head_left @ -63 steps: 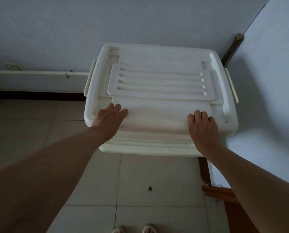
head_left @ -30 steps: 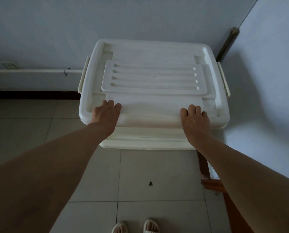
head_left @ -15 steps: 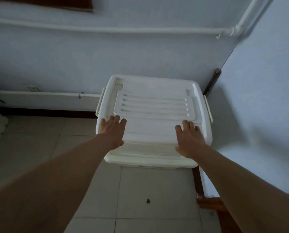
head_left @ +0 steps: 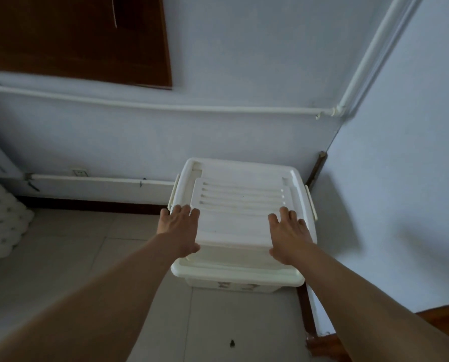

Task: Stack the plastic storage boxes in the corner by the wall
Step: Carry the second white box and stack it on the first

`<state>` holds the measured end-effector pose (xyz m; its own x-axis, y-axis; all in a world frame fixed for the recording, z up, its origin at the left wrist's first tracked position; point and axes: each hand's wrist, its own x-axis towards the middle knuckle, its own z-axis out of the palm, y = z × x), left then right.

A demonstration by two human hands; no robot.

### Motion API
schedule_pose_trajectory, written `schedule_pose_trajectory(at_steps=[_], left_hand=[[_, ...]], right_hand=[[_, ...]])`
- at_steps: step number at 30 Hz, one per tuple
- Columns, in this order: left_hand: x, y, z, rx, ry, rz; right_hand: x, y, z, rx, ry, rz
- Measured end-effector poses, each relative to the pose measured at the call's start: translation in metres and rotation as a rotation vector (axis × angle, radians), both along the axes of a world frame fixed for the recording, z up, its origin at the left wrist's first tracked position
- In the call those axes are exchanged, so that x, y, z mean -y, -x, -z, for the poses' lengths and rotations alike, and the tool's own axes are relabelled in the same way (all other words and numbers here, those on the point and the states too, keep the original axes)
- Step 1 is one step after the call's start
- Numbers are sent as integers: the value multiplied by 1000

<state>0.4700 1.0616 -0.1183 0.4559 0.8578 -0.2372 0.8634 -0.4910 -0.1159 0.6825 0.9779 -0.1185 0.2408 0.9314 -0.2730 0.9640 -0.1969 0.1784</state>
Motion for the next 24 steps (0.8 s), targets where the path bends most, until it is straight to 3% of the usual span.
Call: schedule_pose_trajectory(at_steps=[15, 24], left_hand=[[19, 48, -6, 60, -18, -11], [86, 123, 0, 99, 5, -263]], right_hand=[[19, 45, -13, 31, -12, -46], [30, 95, -8, 11, 20, -222]])
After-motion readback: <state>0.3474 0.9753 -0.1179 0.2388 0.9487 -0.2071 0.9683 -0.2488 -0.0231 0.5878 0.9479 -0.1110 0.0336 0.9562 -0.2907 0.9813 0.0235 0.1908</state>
